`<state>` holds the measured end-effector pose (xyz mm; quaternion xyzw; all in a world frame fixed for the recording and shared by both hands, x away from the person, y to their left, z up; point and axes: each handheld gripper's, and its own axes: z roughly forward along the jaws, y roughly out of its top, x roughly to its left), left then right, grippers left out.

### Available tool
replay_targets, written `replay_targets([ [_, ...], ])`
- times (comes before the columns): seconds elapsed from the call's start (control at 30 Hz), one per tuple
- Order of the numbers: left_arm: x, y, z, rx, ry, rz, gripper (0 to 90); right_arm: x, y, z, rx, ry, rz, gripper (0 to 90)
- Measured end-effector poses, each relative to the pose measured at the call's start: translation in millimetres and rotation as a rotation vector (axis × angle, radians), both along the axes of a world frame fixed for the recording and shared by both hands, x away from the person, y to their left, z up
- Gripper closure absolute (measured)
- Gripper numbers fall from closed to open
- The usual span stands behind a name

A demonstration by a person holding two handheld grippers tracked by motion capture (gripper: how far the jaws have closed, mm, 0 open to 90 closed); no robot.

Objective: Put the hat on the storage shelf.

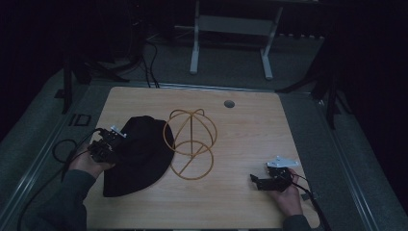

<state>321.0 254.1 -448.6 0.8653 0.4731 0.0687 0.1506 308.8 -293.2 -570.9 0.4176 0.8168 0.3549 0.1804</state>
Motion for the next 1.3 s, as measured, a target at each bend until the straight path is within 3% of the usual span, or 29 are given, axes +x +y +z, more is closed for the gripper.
replay_targets([
  [0.23, -3.5, 11.8, 14.6, 0.005, -0.02, -0.018, 88.3, 0.0, 0.0, 0.0, 0.0, 0.0, 0.0, 12.1],
  [0.57, -2.8, 21.4, 32.1, -0.006, -0.044, -0.083, 88.3, 0.0, 0.0, 0.0, 0.0, 0.0, 0.001, 12.1],
  [0.77, -2.5, 30.0, 44.5, -0.041, -0.07, -0.068, 88.3, 0.0, 0.0, 0.0, 0.0, 0.0, 0.001, 12.1],
  [1.07, -4.3, 37.6, 62.2, -0.052, -0.097, -0.083, 88.3, 0.0, -0.1, 0.0, -0.001, -0.001, 0.002, 12.1],
  [1.3, -2.4, 44.1, 75.3, -0.075, -0.119, -0.068, 88.3, 0.0, 0.0, -0.1, 0.0, -0.001, 0.0, 12.1],
])
